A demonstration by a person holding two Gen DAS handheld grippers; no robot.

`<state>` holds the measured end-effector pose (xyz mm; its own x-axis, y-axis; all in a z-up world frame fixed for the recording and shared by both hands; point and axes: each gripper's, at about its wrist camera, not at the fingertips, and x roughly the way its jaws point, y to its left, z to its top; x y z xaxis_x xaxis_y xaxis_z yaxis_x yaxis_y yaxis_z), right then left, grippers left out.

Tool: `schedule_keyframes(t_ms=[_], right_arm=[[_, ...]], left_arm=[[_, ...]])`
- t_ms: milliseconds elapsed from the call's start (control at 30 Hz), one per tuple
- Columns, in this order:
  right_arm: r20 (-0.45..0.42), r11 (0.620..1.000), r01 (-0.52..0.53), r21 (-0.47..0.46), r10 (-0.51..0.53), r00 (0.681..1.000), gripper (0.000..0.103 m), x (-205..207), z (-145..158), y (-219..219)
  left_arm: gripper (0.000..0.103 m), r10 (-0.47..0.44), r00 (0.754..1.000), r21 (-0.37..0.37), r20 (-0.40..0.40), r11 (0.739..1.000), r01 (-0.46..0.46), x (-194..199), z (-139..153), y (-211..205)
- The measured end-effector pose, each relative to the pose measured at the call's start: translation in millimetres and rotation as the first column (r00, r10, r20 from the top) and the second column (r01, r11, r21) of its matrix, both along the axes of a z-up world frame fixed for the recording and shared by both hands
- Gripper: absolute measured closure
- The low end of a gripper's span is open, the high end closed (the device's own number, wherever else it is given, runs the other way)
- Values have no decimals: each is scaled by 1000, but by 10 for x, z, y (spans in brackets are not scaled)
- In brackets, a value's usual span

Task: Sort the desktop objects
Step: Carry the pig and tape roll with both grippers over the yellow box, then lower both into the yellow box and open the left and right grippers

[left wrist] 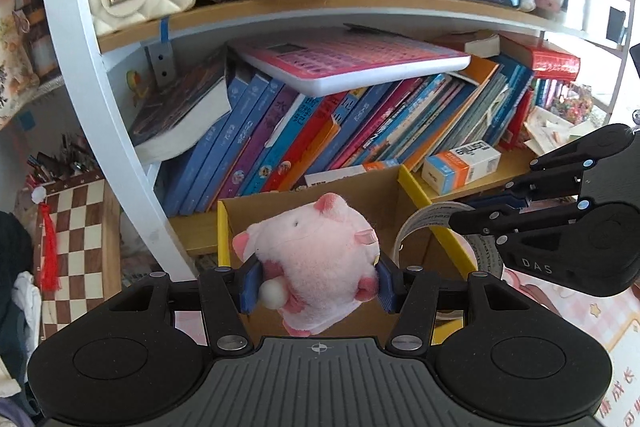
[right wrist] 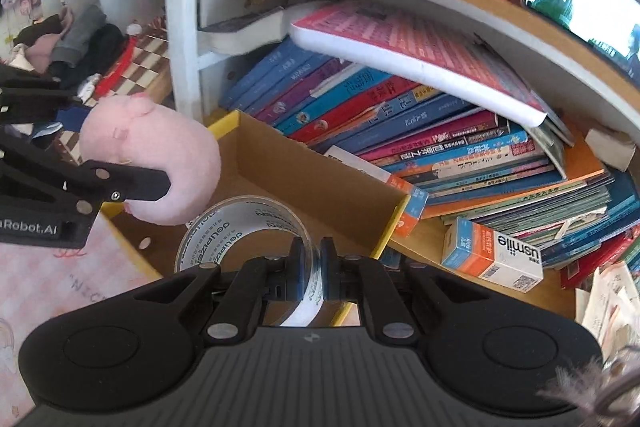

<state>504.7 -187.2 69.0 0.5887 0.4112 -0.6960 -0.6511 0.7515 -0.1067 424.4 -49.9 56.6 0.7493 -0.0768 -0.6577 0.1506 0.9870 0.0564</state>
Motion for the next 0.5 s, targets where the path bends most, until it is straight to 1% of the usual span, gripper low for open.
schedule_keyframes(t_ms=[167, 333, 500], right_arm=[[-23, 1000, 4, -5, -4, 1000, 95, 219, -127, 69], [-35, 999, -17, -46, 15, 999, 95, 370, -272, 184], [-57, 995, -47, -84, 42, 998, 95, 488, -435, 266]], left_arm=[[49, 20, 999, 19, -38, 1000, -20, 236, -154, 42], [49, 29, 997, 53, -73, 998, -25, 440, -301, 64], [49, 0, 995, 102, -103, 995, 11, 548, -458, 8]])
